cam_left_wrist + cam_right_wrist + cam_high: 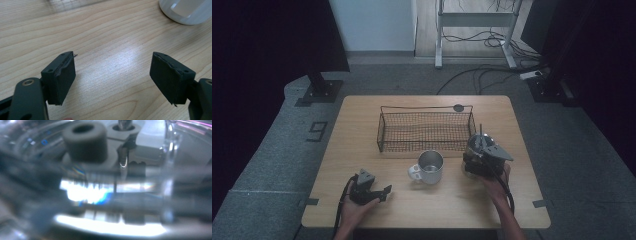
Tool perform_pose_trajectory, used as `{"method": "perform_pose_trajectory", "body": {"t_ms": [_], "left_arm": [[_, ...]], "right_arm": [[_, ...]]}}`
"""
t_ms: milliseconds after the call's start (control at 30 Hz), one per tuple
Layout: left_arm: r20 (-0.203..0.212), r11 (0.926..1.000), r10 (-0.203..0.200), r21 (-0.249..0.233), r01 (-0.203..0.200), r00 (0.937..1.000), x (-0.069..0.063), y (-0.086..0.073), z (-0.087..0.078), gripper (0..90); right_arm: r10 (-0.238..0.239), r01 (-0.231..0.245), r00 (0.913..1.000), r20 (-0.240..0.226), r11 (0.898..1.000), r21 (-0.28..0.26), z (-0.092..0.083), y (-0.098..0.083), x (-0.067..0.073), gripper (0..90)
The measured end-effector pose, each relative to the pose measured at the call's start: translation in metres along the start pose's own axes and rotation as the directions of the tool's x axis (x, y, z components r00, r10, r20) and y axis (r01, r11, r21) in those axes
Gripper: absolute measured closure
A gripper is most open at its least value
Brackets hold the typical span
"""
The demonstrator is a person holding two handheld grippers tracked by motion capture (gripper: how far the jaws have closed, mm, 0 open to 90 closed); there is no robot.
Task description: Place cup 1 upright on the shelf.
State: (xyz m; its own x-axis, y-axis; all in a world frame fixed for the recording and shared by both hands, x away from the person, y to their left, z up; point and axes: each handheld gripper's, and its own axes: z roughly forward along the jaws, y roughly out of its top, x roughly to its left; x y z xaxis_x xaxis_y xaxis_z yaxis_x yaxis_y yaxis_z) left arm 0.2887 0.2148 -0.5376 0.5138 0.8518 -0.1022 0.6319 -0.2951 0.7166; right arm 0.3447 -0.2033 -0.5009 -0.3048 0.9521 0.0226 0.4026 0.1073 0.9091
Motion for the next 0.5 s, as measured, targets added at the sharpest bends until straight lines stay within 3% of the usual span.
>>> {"method": "perform_pose_trajectory", "body": {"t_ms": [500], "left_arm": [[0.000, 1.0000, 0.002, 0.003, -0.002, 1.0000, -0.0005, -0.0009, 0.0005, 21.3]], "right_arm": [[-0.004, 0.004, 0.9999, 0.010, 1.000, -0.004, -0.0007, -0.0003, -0.0001, 3.4]]}}
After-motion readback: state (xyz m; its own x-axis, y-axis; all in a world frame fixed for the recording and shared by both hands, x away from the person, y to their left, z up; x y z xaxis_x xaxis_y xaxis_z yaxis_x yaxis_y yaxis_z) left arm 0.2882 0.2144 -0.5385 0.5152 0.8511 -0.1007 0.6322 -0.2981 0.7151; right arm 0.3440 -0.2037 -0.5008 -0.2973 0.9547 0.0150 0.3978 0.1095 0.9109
